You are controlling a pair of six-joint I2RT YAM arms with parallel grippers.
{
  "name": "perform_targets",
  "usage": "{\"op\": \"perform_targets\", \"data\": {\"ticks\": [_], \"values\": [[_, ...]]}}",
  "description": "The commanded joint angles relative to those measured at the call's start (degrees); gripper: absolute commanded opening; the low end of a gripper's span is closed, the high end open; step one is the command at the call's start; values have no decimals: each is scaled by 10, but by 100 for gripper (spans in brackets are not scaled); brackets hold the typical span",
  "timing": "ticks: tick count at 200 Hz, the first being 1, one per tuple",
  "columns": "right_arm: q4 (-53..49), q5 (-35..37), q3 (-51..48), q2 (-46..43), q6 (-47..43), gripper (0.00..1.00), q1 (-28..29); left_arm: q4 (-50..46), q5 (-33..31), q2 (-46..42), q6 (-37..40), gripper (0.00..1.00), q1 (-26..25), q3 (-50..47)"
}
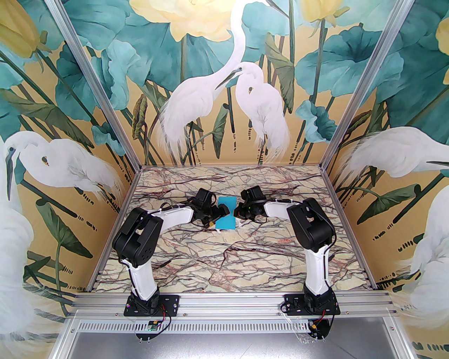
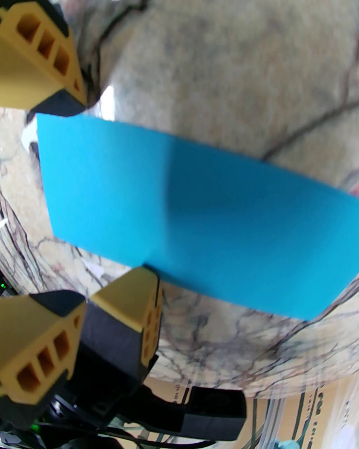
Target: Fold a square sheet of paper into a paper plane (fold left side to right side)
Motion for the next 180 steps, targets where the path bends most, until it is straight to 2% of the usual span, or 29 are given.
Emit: {"op": "perform_targets", "data": {"ticks": [1,24,90,121,180], "values": [[-22,16,-6,15,-8,0,8,41,52,12,-7,85,0,-10],[-21,15,-7,16,-6,0,10,39,41,4,-5,85,0,-14],[-20,14,-10,15,-6,0,10,-108,-111,-28,71,87,-5,4],[-20,15,-10,15,-7,0,10,-130,-122,-5,84,87,-21,14],[-20,14,-12,17,-5,0,12,-89,-73,9,78,85,-49,24]]}}
